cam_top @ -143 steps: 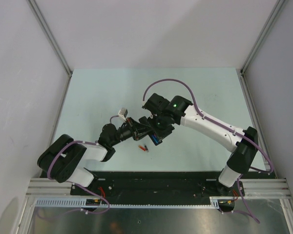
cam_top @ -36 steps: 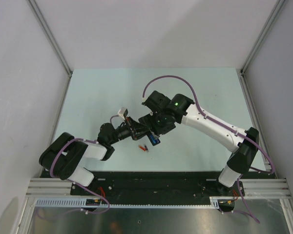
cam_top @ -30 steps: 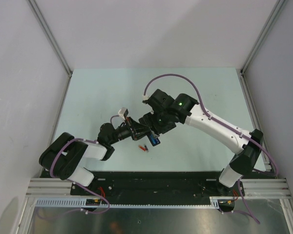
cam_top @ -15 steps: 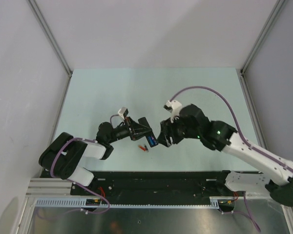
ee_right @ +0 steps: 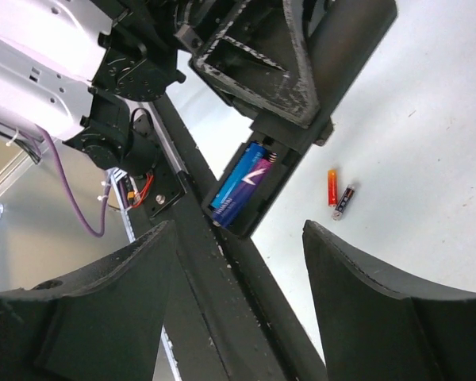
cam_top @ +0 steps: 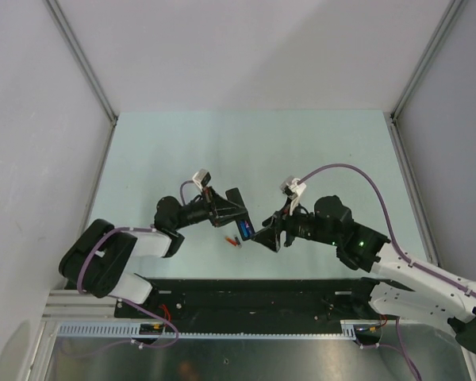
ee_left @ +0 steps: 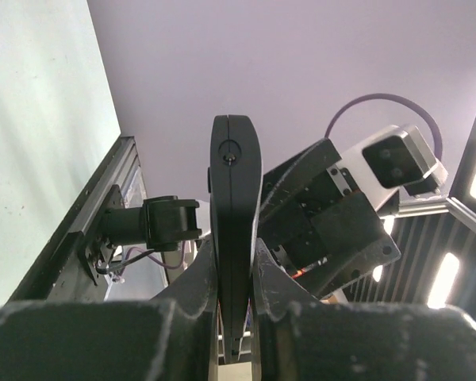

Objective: Load the batteries into the remote control
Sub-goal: Load the battery into the remote control.

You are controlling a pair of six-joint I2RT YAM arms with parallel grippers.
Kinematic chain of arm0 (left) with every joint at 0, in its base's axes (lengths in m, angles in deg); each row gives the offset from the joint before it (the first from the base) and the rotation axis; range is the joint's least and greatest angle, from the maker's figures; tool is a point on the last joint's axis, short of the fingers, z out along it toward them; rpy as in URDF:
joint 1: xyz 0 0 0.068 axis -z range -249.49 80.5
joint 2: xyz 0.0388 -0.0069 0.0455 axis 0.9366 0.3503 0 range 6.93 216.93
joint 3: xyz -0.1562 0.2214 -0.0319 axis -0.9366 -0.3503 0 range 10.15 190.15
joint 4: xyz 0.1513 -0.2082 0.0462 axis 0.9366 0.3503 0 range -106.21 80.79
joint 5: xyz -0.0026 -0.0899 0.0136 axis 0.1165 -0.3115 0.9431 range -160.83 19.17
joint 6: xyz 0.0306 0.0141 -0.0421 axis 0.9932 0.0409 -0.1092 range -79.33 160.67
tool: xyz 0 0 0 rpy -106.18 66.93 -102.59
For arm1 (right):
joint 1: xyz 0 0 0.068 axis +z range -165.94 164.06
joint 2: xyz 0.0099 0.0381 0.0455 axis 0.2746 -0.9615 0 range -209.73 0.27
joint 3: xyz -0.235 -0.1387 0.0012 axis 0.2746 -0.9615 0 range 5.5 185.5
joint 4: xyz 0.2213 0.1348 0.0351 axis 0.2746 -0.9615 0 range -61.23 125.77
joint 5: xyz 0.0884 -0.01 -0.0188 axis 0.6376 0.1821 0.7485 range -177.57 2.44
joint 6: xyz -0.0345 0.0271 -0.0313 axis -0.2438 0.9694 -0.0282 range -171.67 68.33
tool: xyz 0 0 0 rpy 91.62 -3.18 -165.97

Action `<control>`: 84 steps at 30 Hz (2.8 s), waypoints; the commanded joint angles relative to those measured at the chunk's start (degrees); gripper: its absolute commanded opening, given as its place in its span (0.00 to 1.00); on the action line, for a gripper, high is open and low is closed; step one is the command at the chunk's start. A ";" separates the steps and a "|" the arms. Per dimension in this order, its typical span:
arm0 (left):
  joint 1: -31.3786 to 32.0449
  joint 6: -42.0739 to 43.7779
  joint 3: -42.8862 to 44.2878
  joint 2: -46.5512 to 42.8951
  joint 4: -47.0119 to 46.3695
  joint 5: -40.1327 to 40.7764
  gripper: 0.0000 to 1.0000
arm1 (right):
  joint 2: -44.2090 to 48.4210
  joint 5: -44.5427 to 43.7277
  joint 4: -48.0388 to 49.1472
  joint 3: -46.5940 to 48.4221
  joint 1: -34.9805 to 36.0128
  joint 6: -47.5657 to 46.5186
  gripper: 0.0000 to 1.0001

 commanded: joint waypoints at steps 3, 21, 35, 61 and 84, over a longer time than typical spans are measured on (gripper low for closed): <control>-0.33 -0.94 -0.48 -3.59 -21.56 -1.00 0.00 | 1.20 3.53 10.04 -3.48 -2.32 0.32 0.65; -0.24 -0.85 -1.19 -4.82 -21.48 -0.38 0.00 | -0.39 9.16 12.68 -4.36 -3.99 0.23 0.63; -0.24 -1.46 -0.83 -4.91 -21.48 0.50 0.00 | -2.76 9.87 10.13 -4.36 -4.08 -0.91 0.61; 0.90 -0.85 -2.06 -6.23 -21.48 0.76 0.00 | -6.71 13.73 16.28 -4.36 -7.42 4.36 0.56; 1.78 -0.23 -2.15 -7.28 -21.48 0.76 0.00 | -11.72 20.24 21.30 -4.36 -10.14 10.60 0.38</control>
